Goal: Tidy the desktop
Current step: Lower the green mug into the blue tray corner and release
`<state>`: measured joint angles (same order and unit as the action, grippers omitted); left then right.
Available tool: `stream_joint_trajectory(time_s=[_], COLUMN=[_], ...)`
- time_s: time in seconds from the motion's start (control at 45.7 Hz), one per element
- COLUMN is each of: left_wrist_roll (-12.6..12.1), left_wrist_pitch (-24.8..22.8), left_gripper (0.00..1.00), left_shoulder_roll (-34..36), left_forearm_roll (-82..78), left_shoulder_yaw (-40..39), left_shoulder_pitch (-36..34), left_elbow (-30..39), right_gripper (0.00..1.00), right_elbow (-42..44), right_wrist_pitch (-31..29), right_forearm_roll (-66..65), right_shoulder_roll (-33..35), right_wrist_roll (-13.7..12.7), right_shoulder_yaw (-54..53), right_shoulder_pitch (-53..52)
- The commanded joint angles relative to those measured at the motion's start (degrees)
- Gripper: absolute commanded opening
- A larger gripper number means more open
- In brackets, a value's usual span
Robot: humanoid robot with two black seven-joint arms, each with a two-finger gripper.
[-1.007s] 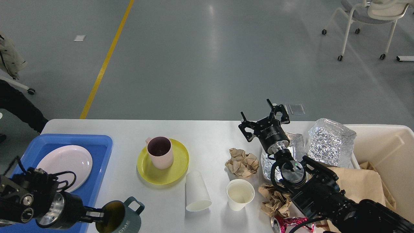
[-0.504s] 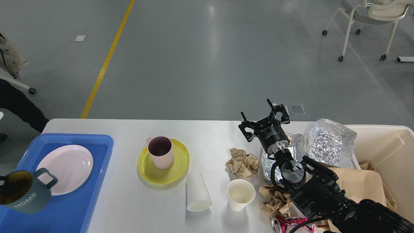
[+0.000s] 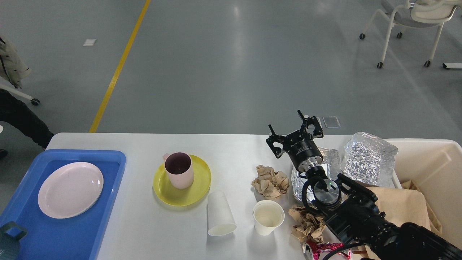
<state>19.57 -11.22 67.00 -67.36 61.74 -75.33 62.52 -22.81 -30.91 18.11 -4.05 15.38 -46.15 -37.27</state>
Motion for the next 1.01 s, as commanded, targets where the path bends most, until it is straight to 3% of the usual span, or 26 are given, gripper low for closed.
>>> stream_joint_trajectory(time_s=[0.0, 0.197, 0.394, 0.525, 0.613, 0.766, 0.92, 0.985], left_wrist_roll=[0.03, 0.56, 1.52, 4.77, 6.01, 8.56, 8.12, 7.33], left_wrist_pitch=[3.92, 4.72, 3.93, 1.21, -3.79, -18.81, -36.48, -41.94], left_gripper=[0.00, 0.02, 0.42, 0.61, 0.70, 0.79, 0.82, 0.82], left_shoulder_roll=[-2.49, -3.81, -3.81, -2.67, -0.83, 2.95, 3.84, 3.22], left_forearm_roll=[3.63, 6.45, 7.16, 7.16, 6.89, 6.46, 6.54, 6.89], left_shoulder_yaw=[-2.41, -3.73, -5.39, -8.82, -10.93, -13.13, -17.26, -20.50], left_shoulder_pitch=[6.94, 11.00, 10.38, 9.51, 5.12, -7.88, -24.84, -30.91], left_elbow=[-3.28, -5.48, -5.39, -4.95, -4.60, -3.90, -4.07, -4.07], right_gripper=[1.00, 1.00, 1.00, 1.00, 1.00, 1.00, 1.00, 1.00], right_elbow=[0.05, -0.04, -0.04, -0.04, -0.04, -0.04, -0.04, -0.04], right_wrist_pitch=[0.06, -0.02, -0.03, -0.03, -0.03, -0.03, 0.06, -0.03], right_forearm_roll=[0.00, 0.00, 0.00, 0.00, 0.00, 0.00, 0.00, 0.00], right_shoulder_roll=[0.00, 0.00, 0.00, 0.00, 0.00, 0.00, 0.00, 0.00], right_wrist_roll=[0.00, 0.00, 0.00, 0.00, 0.00, 0.00, 0.00, 0.00], right_shoulder_yaw=[-0.08, 0.01, 0.01, -0.08, 0.01, 0.01, 0.01, 0.01], right_shoulder_pitch=[0.00, 0.00, 0.00, 0.00, 0.00, 0.00, 0.00, 0.00])
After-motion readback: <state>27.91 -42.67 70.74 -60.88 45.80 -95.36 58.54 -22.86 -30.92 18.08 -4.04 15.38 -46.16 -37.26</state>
